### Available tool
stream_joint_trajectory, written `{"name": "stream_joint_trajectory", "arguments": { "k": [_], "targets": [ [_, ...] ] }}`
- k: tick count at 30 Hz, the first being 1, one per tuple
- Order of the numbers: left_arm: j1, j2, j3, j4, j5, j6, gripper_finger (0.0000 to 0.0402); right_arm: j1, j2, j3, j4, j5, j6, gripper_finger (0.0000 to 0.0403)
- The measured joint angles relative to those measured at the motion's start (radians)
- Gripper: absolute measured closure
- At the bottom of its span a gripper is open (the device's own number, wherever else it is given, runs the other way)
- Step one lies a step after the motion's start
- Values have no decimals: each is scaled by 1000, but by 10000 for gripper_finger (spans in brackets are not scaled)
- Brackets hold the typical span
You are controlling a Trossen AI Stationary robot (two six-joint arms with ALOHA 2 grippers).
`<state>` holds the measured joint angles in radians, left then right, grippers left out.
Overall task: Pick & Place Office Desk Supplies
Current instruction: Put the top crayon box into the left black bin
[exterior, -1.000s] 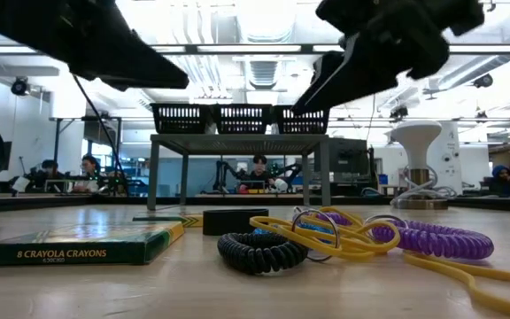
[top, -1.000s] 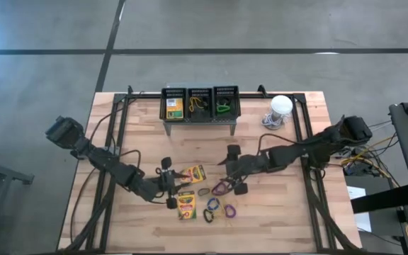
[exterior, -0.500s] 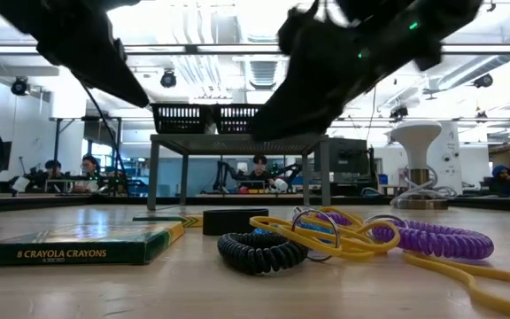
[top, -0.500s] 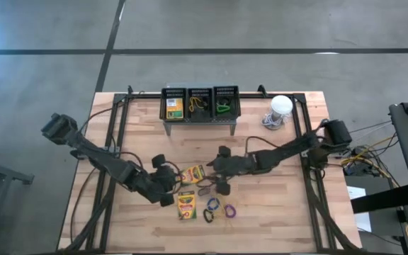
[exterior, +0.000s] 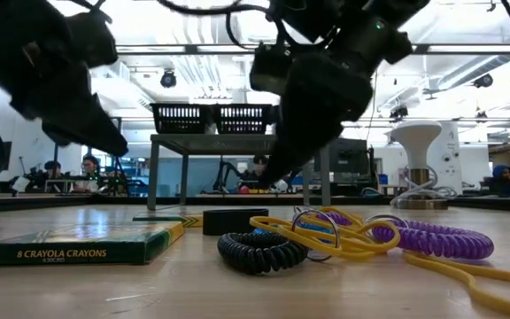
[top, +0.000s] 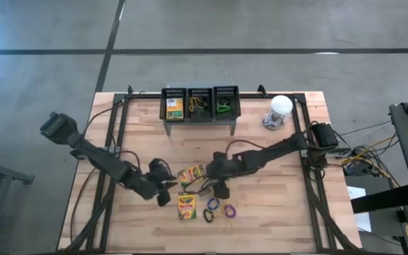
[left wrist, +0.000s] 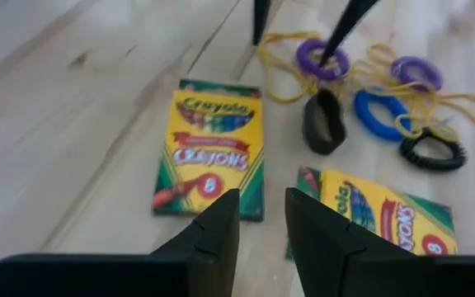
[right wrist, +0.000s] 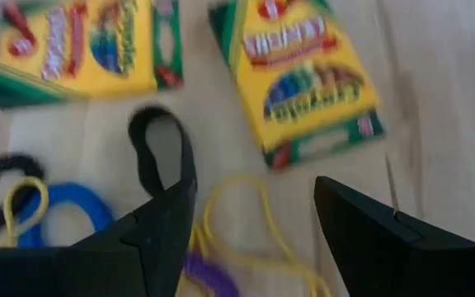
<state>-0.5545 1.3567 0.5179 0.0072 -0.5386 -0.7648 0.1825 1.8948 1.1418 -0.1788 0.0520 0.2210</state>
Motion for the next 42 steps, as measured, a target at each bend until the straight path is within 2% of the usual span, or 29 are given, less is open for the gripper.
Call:
{"name": "stream_joint_trajectory", "arguments": {
  "k": [3, 5, 8, 14, 20, 25, 28, 34, 39, 42],
  "targets": [
    [0, 0, -89, 153, 1, 31, 295, -14, 23, -14, 18, 3, 73, 157],
    [0, 0, -137, 216, 11, 27, 296, -43, 51, -40, 90, -82, 127, 159],
    [0, 0, -196, 287, 27, 28, 296, -81, 84, -61, 192, -151, 227, 161],
    [2, 1, -276, 365, 19, 32, 296, -130, 117, -60, 242, -235, 346, 162],
    [2, 1, -290, 396, 19, 66, 306, -150, 142, -54, 309, -292, 413, 163],
    [3, 10, -287, 423, 24, 81, 360, -152, 191, -30, 395, -324, 452, 165],
    [4, 29, -289, 419, 63, 69, 394, -151, 232, -1, 406, -321, 473, 165],
    [5, 77, -292, 416, 142, -7, 398, -151, 264, 56, 395, -316, 459, 165],
    [1, 36, -284, 328, 260, -98, 400, -152, 256, 65, 393, -310, 455, 165],
    [0, 27, -287, 311, 279, -124, 400, -151, 256, 67, 393, -294, 457, 165]
  ]
}}
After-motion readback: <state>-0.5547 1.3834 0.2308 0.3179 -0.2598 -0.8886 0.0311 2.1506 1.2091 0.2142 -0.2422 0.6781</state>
